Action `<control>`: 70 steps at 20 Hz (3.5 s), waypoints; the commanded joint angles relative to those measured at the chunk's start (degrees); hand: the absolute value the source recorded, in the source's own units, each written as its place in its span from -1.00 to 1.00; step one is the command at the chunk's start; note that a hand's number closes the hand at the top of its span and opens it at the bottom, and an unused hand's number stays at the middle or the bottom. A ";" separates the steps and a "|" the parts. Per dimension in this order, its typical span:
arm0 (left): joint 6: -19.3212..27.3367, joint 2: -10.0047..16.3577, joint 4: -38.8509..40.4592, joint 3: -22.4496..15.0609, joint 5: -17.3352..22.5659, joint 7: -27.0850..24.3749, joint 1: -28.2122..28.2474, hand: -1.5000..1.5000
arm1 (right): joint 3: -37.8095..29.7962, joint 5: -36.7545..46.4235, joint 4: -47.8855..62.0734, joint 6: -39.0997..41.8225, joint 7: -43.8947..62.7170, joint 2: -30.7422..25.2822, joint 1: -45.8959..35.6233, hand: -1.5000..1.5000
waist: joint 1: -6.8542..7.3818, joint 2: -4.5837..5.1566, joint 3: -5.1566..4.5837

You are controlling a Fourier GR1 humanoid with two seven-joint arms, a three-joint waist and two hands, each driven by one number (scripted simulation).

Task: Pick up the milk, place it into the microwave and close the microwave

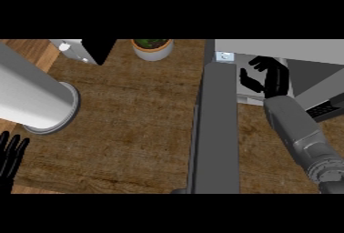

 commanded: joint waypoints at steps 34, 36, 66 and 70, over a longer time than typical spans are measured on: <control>1.30 -1.01 3.35 -0.24 -3.39 -3.16 -2.16 -1.00 | -0.59 0.73 -2.61 3.07 -1.83 3.31 1.01 -1.00 | -2.37 -1.45 -0.03; 0.49 -1.93 2.92 -1.09 -4.35 -4.70 0.03 -1.00 | -0.81 0.52 -2.86 5.65 -3.23 3.41 1.93 -1.00 | -2.54 -1.71 -0.07; -8.60 -4.91 -3.03 -13.71 -8.36 -2.68 6.87 -1.00 | -0.78 -6.76 -20.92 43.12 -19.83 13.57 30.85 -1.00 | -9.38 -4.51 -0.44; -6.23 -6.30 -0.98 -18.21 -14.68 -1.02 1.22 -1.00 | 1.48 -6.71 -29.98 41.24 -17.26 13.56 37.87 -1.00 | -9.35 -4.32 -0.44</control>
